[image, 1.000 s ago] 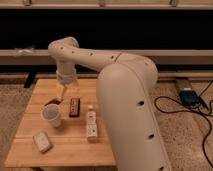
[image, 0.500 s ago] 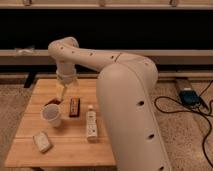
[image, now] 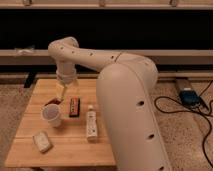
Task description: Move the arm in a circular motion
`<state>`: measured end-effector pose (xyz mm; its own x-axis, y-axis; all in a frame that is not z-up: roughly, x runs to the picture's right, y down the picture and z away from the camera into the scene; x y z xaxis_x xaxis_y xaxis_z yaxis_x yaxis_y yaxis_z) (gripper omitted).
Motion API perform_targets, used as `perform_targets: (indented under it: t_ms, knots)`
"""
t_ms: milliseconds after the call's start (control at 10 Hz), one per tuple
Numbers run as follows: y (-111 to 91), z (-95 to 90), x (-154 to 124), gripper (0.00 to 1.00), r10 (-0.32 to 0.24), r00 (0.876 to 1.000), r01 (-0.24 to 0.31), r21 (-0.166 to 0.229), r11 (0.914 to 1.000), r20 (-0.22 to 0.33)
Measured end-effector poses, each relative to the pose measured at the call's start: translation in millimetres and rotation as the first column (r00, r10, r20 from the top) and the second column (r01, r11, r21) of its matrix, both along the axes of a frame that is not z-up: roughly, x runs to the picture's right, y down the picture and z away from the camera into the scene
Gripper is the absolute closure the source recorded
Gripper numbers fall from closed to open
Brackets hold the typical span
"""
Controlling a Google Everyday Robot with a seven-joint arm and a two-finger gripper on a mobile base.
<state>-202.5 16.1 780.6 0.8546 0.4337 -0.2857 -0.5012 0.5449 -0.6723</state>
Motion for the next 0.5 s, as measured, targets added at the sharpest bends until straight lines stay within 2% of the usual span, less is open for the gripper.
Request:
perform_targets:
  t_ms: [100,300,500]
  knots:
    - [-1.1,1.1,1.0,0.20,0.001,1.000,-0.001,0.002,1.0000,-0.003]
    - [-8.6,11.1,12.3,0.20,0.018,0.999,-0.017,0.006,0.9998,-0.043]
    - [-30.7,30.6,27.2,0.20,0.028,0.997,-0.027,0.016,0.9995,-0.077]
